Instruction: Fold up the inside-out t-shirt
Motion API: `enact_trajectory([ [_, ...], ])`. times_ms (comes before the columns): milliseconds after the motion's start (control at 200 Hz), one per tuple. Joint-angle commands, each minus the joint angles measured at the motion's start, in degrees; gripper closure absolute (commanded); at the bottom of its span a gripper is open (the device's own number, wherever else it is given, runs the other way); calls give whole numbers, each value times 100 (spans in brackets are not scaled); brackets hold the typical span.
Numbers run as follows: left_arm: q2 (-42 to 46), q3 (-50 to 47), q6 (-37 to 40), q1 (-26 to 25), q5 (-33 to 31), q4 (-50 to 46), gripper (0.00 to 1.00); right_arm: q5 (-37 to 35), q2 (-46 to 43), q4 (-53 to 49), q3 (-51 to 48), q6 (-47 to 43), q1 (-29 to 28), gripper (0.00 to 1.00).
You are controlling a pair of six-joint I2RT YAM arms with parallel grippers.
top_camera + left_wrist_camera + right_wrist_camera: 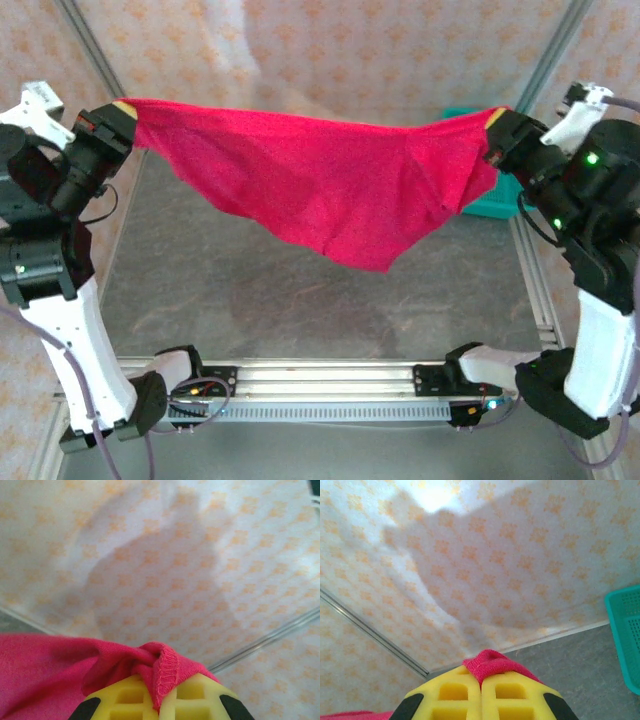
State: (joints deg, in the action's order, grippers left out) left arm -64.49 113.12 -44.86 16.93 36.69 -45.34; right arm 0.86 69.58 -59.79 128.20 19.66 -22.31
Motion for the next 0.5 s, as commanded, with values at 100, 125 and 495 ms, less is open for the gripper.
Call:
enact_trajectory([
  [100, -535, -1126, 376, -91, -223, 322, 100, -244, 694, 108, -765, -294, 123, 100],
  [125, -667, -1325, 448, -155, -290, 360, 100, -232, 834, 165, -862, -296, 192, 100],
  [495, -3649, -1143, 1097, -971, -1458, 356, 49, 779, 3954, 325, -244, -14, 845, 70],
])
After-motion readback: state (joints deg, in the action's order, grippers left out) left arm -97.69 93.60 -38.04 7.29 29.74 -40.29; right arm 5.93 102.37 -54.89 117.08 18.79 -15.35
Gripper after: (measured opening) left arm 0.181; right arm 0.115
